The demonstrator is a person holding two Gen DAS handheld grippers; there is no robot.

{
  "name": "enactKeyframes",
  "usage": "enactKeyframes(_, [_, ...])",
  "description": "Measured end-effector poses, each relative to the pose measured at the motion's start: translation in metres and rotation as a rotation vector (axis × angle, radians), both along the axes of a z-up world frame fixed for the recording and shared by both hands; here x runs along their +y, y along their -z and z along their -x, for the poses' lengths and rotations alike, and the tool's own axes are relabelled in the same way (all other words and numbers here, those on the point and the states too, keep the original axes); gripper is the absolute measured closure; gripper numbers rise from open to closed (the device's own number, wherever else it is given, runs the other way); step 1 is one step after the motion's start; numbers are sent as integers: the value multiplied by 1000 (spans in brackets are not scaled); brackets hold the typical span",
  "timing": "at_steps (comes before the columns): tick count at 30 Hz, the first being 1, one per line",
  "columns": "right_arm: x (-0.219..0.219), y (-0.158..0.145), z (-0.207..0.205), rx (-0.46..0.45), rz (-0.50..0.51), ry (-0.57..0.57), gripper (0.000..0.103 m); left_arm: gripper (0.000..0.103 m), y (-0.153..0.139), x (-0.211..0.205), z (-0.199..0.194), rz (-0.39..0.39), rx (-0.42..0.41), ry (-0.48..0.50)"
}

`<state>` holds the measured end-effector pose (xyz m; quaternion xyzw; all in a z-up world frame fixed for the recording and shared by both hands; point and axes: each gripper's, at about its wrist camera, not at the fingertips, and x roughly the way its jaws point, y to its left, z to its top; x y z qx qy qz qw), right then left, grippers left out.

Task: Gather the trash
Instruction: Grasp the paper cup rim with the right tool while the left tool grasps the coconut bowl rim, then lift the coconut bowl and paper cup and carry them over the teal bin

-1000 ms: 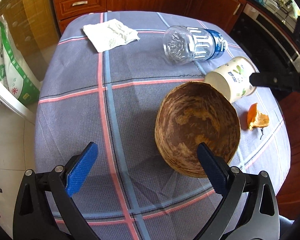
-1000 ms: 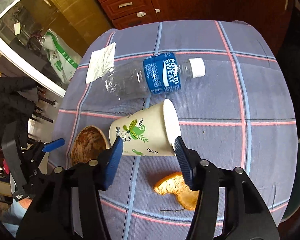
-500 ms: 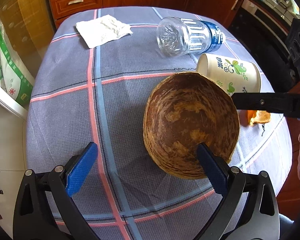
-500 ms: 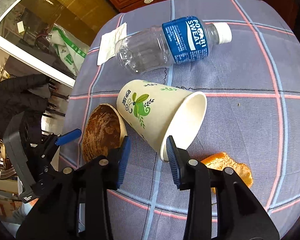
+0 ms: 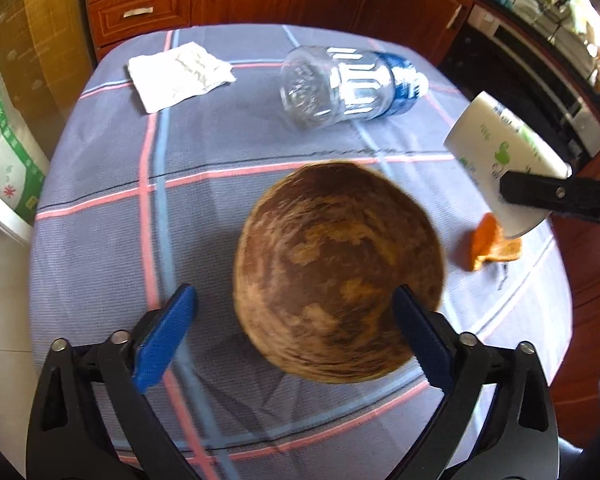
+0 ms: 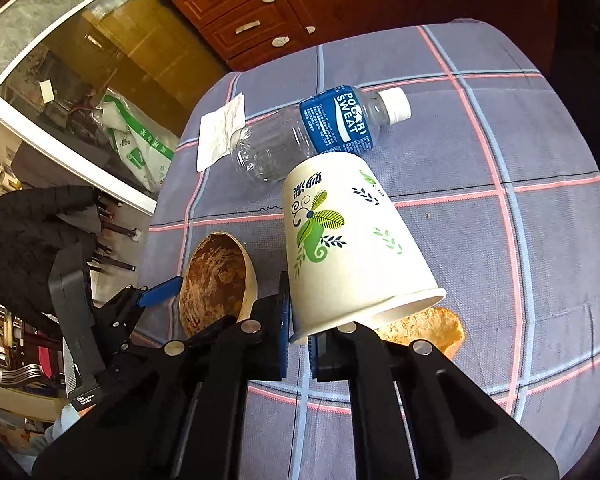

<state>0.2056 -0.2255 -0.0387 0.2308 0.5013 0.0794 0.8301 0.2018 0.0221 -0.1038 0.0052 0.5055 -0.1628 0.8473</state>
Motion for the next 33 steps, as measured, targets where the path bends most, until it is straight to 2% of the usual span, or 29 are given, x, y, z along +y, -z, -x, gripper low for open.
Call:
enactKeyframes(1, [-3,1,2,3,0,6,96,31,-1,-3,1,5,0,9])
enactKeyframes(3, [-9,3,8,11,-5,22,96,50,-2,-7,4,0,-4,18])
enactKeyframes(4, [-11,5,10,15,-9,27,96,67,-3,-9,5,0,-4,24])
enactKeyframes(5, [-12,6,13,17,-11,32,96,79,-3,-11,5,11,6,35])
enactKeyframes(7, [-16,8,18,20,-15,41,96,88,-4,-13,9,15,3,42])
enactKeyframes(10, [-21,9,26,18,-22,56,96,92,-9,-18,19,-1,-30,48])
enactKeyframes(13, [-26,10,35,15,-31,68,96,92,-12,-23,25,-7,-21,57])
enactKeyframes(19, [-33,4,50,-4,-45,84,96,87,-7,-33,30,-24,24,77])
enactKeyframes(23, [-41,0,62,-22,-55,100,96,85,-6,-44,35,-79,3,81])
enactKeyframes(27, [-48,-3,76,-41,-66,116,96,84,-6,-52,41,-99,0,88])
enactKeyframes(33, [-64,-6,96,-66,-83,150,96,95,-22,-60,55,-88,-60,77])
